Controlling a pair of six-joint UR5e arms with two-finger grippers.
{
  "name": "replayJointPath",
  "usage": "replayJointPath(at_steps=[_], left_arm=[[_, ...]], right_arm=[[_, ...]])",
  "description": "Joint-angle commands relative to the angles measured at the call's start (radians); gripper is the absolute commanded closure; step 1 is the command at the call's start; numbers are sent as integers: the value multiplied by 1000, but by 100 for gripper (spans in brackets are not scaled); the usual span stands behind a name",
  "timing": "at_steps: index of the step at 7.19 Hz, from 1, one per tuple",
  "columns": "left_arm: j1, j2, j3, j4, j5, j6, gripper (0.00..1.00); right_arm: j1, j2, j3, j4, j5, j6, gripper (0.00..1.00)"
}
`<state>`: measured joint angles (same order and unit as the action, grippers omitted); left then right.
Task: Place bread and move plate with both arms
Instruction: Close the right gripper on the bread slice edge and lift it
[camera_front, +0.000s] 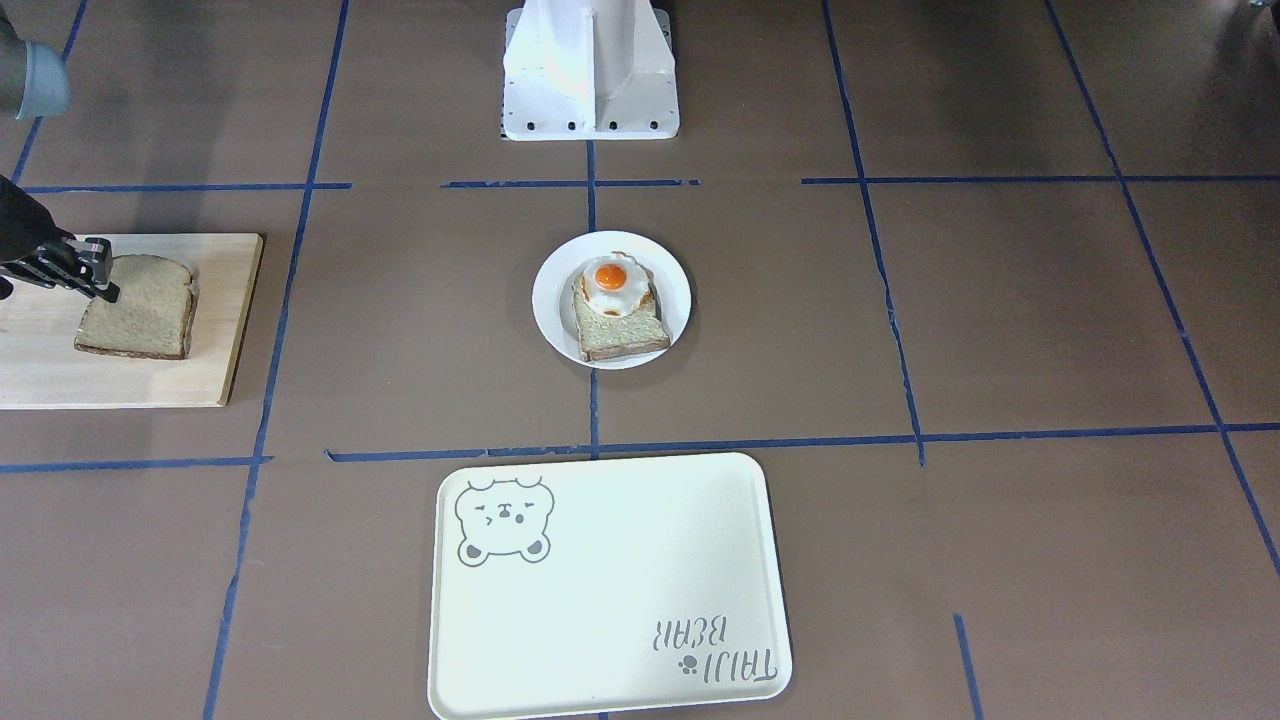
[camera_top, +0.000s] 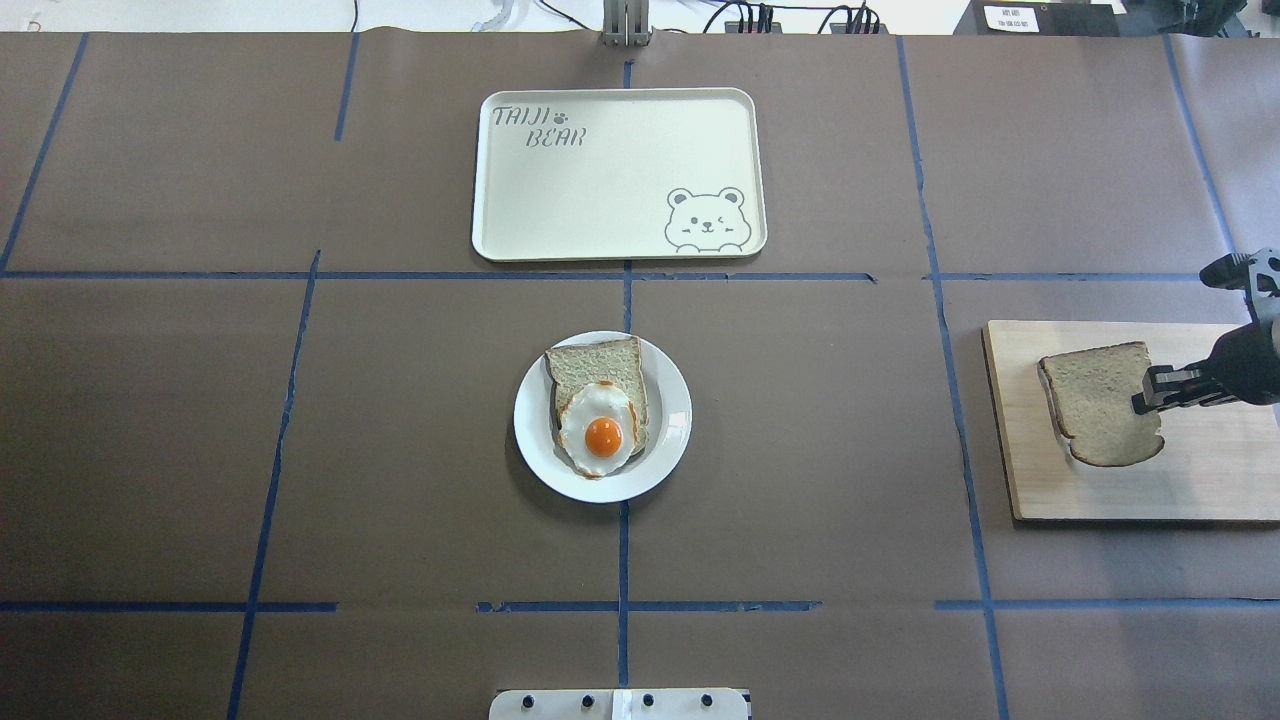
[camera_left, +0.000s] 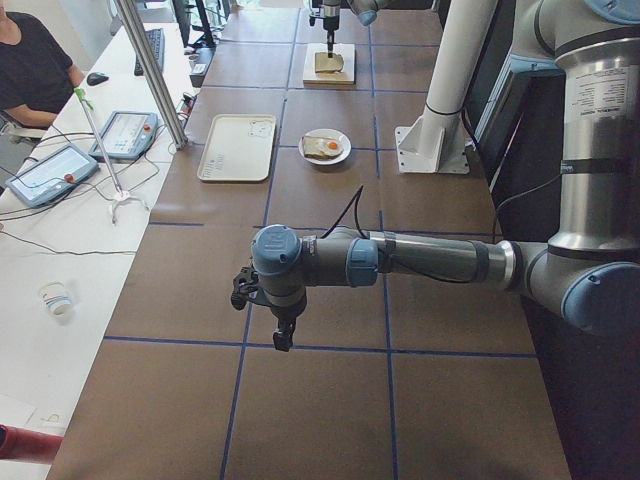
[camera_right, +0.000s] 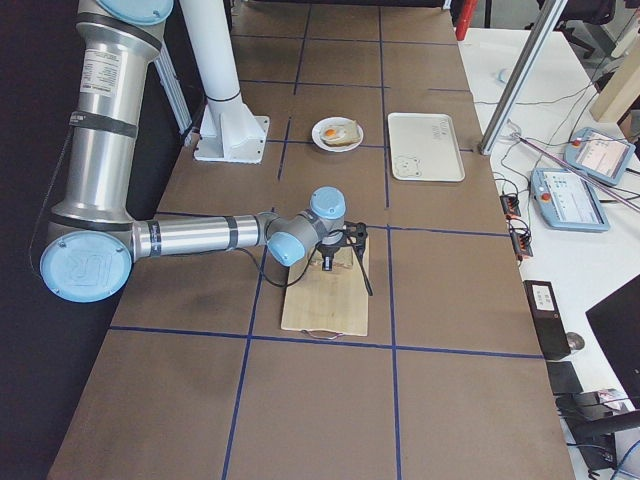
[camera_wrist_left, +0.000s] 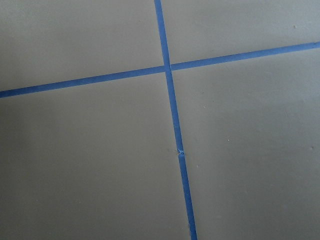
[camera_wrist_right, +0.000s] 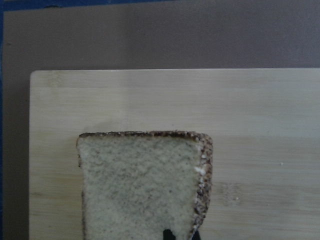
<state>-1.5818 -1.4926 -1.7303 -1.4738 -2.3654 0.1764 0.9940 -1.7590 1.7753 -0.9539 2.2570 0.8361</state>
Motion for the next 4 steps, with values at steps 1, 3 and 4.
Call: replayJointPath(at_steps=[1, 3, 4], left_arm=[[-1, -2, 0, 1, 0, -2, 0], [0, -2, -3, 1, 0, -21, 0], [0, -2, -5, 0, 0, -47, 0]], right_arm=[[63, 13, 9, 53, 103, 11, 100], [63, 99, -7, 179, 133, 196, 100], [57, 184, -8, 207, 145, 339, 100]])
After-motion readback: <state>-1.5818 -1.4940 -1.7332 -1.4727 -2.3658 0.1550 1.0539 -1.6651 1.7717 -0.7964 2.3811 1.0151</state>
